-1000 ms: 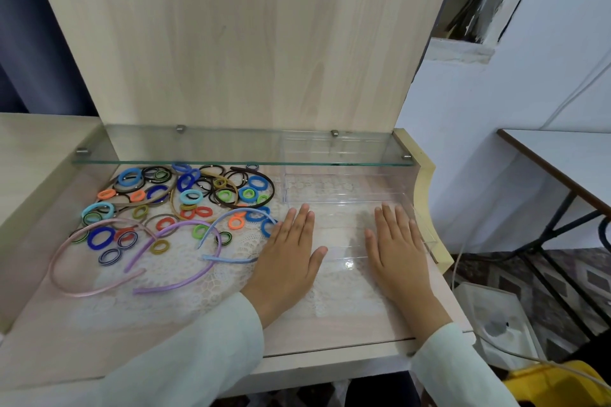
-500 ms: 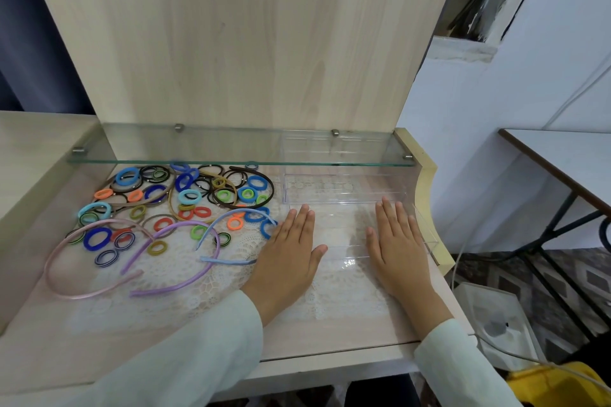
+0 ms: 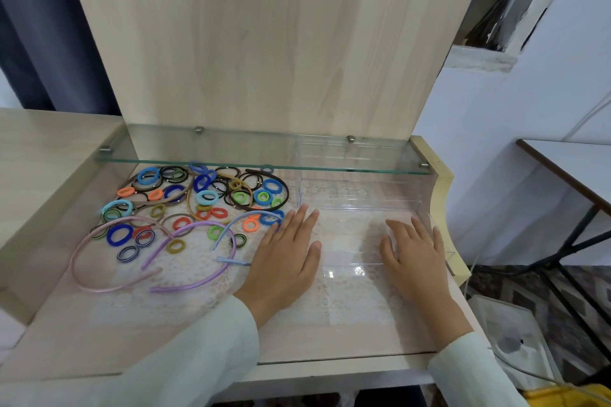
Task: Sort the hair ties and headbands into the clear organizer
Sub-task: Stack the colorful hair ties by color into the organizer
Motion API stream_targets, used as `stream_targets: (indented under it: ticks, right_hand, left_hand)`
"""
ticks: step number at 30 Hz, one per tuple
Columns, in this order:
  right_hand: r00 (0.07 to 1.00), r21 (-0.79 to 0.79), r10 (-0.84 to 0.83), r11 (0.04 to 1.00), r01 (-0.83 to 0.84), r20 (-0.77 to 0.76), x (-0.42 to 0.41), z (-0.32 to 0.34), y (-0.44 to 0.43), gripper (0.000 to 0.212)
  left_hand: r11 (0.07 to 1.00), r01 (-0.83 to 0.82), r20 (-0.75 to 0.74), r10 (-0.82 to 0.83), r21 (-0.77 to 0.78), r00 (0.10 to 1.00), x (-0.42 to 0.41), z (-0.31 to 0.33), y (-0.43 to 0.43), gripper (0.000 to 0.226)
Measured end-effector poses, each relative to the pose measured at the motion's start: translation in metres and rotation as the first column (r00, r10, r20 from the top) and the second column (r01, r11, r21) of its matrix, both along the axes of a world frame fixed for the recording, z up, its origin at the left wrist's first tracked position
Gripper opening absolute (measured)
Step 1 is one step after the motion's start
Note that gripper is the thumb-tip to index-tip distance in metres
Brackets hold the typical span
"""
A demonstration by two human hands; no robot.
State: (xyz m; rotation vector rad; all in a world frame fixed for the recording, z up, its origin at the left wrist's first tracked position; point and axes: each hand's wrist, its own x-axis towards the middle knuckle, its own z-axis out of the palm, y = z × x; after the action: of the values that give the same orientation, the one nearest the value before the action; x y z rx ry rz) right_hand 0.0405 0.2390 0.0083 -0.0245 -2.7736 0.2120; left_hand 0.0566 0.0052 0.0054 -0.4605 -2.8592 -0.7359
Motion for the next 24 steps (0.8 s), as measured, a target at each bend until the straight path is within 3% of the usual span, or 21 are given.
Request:
stream_targets:
  ticks: [3, 7, 10, 18, 24]
  right_hand:
    - [0.998, -0.098, 0.05, 0.994, -0.053, -0.031, -0.002, 0.009, -0.015, 0.06]
    - [0.987, -0.169, 0.14, 0.974, -0.152, -0.08, -0.012, 0.022, -0.051, 0.033]
    - [0.97, -0.179, 0.234, 0.954, -0.241, -0.064, -0.021, 0.032, -0.078, 0.027]
    - [0.949, 0.096, 0.286, 0.949, -0.299, 0.129, -0.045, 0.037, -0.134, 0.034]
    - [0.953, 0.249, 0.28, 0.92, -0.302, 0.119, -0.047, 0.037, -0.155, 0.038]
  left_hand:
    - [0.995, -0.1, 0.027, 0.1, 0.001, 0.995, 0.003, 0.002, -0.009, 0.067]
    - [0.979, -0.167, 0.025, 0.171, -0.116, 0.985, 0.005, 0.002, -0.019, 0.073]
    - [0.97, -0.201, -0.009, 0.202, -0.138, 0.979, 0.009, 0.002, -0.031, 0.079]
    - [0.935, -0.314, 0.012, 0.32, -0.165, 0.947, 0.014, -0.001, -0.077, 0.086]
    - [0.933, -0.324, 0.025, 0.332, -0.154, 0.943, 0.014, -0.007, -0.091, 0.087]
